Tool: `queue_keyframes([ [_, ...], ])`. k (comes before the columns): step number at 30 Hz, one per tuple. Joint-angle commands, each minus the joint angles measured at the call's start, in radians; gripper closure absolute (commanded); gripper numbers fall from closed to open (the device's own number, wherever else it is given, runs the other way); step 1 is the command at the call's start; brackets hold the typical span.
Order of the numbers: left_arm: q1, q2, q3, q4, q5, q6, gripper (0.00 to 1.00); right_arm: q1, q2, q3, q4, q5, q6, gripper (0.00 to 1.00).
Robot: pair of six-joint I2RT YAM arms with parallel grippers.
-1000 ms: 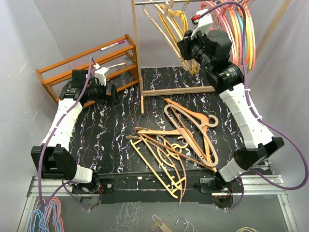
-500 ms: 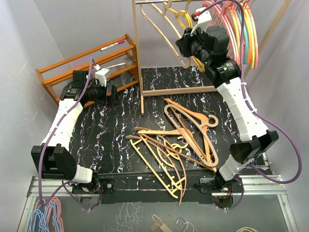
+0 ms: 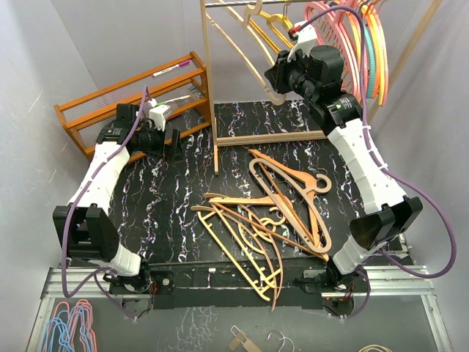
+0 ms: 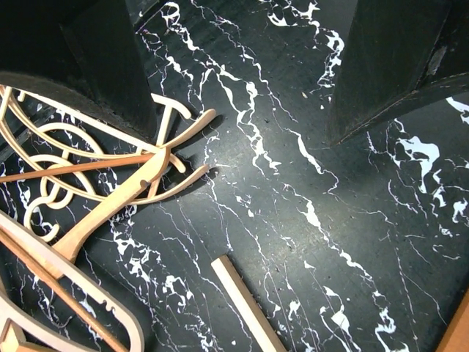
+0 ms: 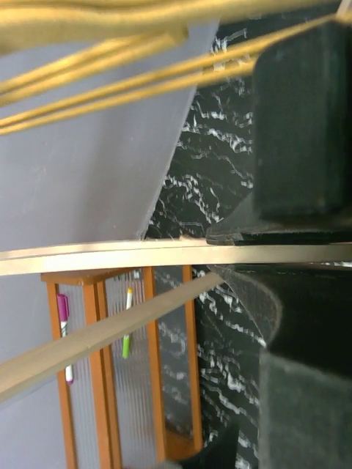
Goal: Organize the hangers
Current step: Place the hanger at the clothesline.
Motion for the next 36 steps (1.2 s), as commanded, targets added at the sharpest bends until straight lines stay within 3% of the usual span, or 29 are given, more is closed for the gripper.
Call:
queue_keyframes([
  [1,-0.026,0.026,0.044,-0.035,0.02,0.017,0.03,-0.014,-0.047,0.026,0.063,0.031,-0.005,0.92],
  [13,-0.034,0.01,0.021,-0.031,-0.024,0.029,0.03,-0.02,0.023,0.127,0.125,0.051,0.033,0.92],
  [20,-0.034,0.021,0.031,-0.033,-0.021,0.031,0.02,-0.021,0.077,0.244,0.061,0.036,0.044,0.92],
  [36,-0.036,0.024,0.026,-0.041,-0.019,0.031,0.03,-0.023,0.056,0.143,0.011,-0.027,0.055,0.92],
])
